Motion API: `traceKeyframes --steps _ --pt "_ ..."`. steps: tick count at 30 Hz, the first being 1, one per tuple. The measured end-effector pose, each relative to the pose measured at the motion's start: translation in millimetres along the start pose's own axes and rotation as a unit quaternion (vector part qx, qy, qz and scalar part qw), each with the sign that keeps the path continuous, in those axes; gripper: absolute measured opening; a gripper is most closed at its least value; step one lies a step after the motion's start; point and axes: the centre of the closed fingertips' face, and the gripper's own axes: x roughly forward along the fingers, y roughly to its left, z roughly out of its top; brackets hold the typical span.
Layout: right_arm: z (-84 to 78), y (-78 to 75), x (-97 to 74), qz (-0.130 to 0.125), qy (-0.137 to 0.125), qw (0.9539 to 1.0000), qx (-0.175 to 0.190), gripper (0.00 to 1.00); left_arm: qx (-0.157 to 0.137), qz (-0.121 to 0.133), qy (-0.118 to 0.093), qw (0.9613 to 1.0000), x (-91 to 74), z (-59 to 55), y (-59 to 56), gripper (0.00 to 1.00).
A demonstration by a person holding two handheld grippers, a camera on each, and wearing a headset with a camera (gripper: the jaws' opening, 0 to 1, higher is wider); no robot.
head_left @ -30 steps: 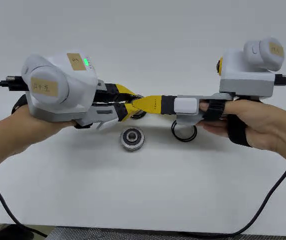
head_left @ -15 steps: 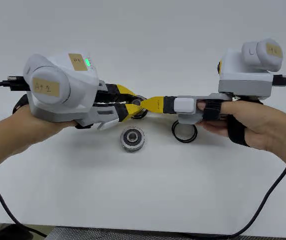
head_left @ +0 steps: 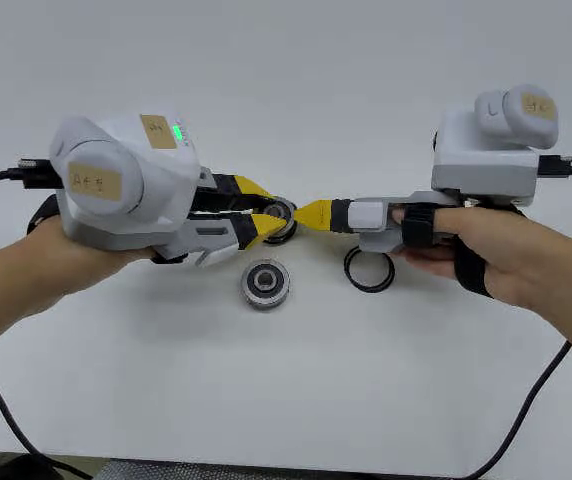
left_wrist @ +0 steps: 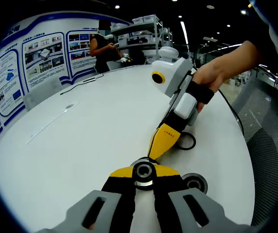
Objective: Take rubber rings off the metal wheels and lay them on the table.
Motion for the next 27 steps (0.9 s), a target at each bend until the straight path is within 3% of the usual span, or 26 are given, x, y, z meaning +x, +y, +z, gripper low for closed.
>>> traceKeyframes --steps 13,27 --pt "0.4 1.3 -2.0 -0.030 -0.007 0.9995 -0.002 0.01 -0.002 0.002 -0.002 1.0000 0.0 0.6 -0.2 0.13" --pt "1.1 5.7 -0.7 -0.039 -0.012 0.9991 -0.014 0.00 -0.003 0.004 -0.005 1.0000 -0.5 0.8 0.0 0.13"
